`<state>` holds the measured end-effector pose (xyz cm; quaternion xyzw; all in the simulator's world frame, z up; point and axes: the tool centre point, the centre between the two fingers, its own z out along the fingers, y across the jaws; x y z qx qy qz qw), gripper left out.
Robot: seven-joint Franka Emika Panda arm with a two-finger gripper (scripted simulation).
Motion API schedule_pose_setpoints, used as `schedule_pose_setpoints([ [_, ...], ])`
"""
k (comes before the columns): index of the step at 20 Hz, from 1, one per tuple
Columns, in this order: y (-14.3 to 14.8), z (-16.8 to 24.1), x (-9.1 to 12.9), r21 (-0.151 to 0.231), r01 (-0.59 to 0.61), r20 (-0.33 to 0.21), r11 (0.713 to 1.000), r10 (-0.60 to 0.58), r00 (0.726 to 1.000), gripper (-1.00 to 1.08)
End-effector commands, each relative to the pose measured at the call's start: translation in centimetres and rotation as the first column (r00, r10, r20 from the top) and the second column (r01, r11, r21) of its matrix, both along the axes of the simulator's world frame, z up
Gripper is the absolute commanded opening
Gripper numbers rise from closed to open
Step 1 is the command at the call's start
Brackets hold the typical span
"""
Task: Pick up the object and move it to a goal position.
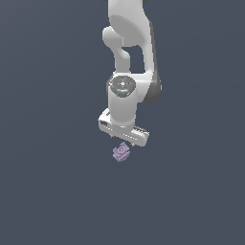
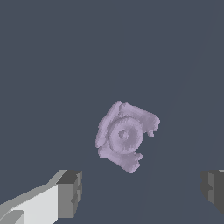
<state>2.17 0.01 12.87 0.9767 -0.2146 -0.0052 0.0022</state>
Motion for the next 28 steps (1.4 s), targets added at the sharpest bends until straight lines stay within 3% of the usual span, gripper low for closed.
schedule_pose_setpoints([
  [1, -0.1, -0.5, 0.3, 0.001, 0.075, 0.001, 0.997, -0.075, 0.997, 1.00],
  [14, -0.3, -2.5, 1.7, 0.002, 0.375, 0.009, 0.927, -0.375, 0.927, 1.00],
  [21, -0.4, -2.9, 1.9, 0.002, 0.436, 0.011, 0.900, -0.436, 0.900, 1.00],
  [28, -0.4, -3.3, 1.9, 0.002, 0.438, 0.011, 0.899, -0.438, 0.899, 1.00],
])
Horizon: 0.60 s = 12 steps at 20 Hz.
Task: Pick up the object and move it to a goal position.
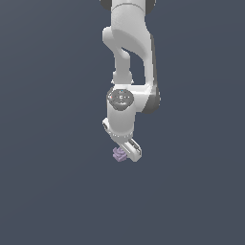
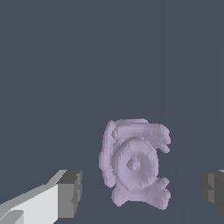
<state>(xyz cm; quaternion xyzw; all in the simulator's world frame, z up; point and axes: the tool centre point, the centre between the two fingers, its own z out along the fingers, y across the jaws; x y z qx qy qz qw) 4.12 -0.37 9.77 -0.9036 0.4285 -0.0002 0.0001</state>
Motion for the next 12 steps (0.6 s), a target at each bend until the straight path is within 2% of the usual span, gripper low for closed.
schedule_pose_setpoints([
  [1, 0.0, -0.5, 0.0, 0.000, 0.001, -0.001, 1.000, -0.001, 1.000, 1.00],
  [12, 0.0, -4.9, -0.1, 0.000, 0.005, 0.000, 1.000, -0.005, 1.000, 1.00],
])
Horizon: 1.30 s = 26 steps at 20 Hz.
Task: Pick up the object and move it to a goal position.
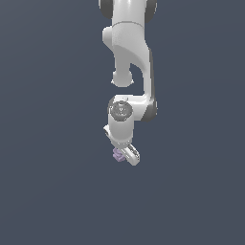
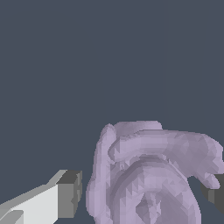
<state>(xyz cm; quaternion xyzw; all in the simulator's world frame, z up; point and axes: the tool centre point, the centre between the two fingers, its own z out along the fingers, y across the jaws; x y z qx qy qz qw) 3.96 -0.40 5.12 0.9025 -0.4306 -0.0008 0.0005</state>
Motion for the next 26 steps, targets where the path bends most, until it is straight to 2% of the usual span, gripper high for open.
schedule_pose_setpoints([
  [1, 0.0, -0.2, 0.1, 0.000, 0.000, 0.002, 1.000, 0.000, 1.000, 1.00],
  [2, 0.0, -0.2, 0.2, 0.000, 0.000, 0.002, 1.000, 0.000, 1.000, 1.00],
  [3, 0.0, -0.2, 0.2, 0.000, 0.000, 0.002, 1.000, 0.000, 1.000, -1.00],
  [17, 0.0, 0.0, 0.0, 0.000, 0.000, 0.004, 1.000, 0.000, 1.000, -1.00],
  [26, -0.8, 1.0, -2.2, 0.000, 0.000, 0.004, 1.000, 0.000, 1.000, -1.00],
])
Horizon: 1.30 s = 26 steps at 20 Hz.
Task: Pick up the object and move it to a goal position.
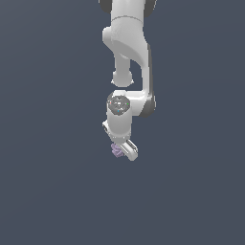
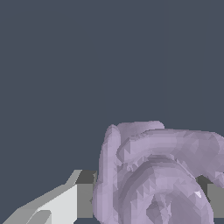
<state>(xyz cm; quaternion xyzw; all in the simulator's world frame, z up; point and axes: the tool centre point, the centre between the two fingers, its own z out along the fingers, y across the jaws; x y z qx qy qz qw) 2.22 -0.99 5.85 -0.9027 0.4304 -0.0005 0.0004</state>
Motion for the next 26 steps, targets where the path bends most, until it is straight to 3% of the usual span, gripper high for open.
schedule_pose_setpoints([
  [1, -0.3, 0.4, -0.9, 0.000, 0.000, 0.001, 1.000, 0.000, 1.000, -1.00],
  [19, -4.2, 5.6, -12.2, 0.002, 0.000, -0.001, 1.000, 0.000, 1.000, -1.00],
  [26, -5.4, 7.3, -15.5, 0.002, 0.000, -0.001, 1.000, 0.000, 1.000, -1.00],
])
